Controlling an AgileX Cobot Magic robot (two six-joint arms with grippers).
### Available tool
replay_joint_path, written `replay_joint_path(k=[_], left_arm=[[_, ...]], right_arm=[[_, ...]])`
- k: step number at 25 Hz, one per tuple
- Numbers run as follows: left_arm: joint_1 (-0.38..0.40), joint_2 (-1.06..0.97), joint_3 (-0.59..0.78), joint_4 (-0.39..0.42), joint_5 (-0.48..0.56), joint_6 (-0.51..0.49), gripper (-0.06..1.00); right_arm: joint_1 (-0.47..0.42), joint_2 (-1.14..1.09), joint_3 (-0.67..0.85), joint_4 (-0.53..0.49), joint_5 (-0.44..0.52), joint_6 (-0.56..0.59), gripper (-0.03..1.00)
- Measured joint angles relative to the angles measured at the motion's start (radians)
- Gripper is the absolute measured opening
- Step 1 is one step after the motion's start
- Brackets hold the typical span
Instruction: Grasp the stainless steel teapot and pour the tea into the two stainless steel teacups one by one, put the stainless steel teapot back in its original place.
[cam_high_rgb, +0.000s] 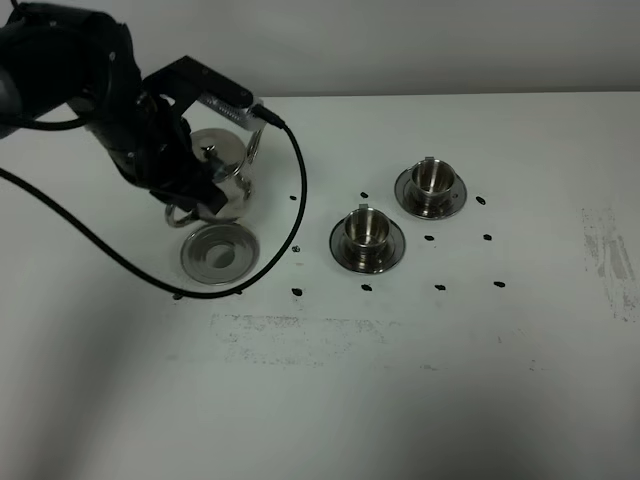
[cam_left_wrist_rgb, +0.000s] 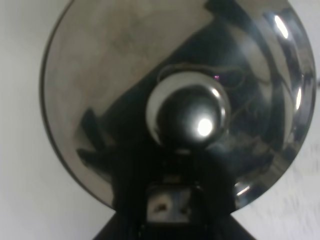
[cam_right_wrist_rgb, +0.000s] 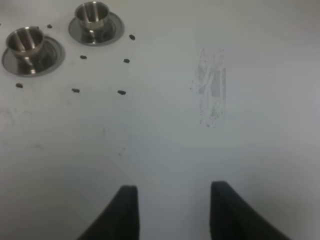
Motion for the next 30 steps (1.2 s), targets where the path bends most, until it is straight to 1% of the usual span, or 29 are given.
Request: replay_joint_path(k=[5,10,13,14,17,20,23,30], left_arm=[[-0.038,0.180,-0.319,0.000,0.129,0.070,0.18],[-0.088,0.361,-0.635,0.000,0.225,0.115,0.18],[-0.114,0.441,-0.785,0.000,0.274,0.135,0.18],[-0.123,0.460,-0.817,0.000,0.289,0.143,0.18],[-0.150,0.490,-0.878,0.015,0.289,0.201,0.18],[-0.169,0.492,-0.883,0.033,0.289,0.276,0.18],[-0.172,0.496,-0.883,0.047,0.282,0.324,0.18],[-0.172,0.536,-0.884,0.155,0.256,0.465,0.18]], right_arm=[[0.000,0.000,0.000,0.000,0.000,0.000,0.33],[0.000,0.000,0.000,0.000,0.000,0.000,0.33],[0.000,0.000,0.000,0.000,0.000,0.000,0.33],[0.000,0.000,0.000,0.000,0.000,0.000,0.33],[0.000,0.000,0.000,0.000,0.000,0.000,0.33],[0.000,0.000,0.000,0.000,0.000,0.000,0.33],[0.000,0.000,0.000,0.000,0.000,0.000,0.33],[0.000,0.000,0.000,0.000,0.000,0.000,0.33]])
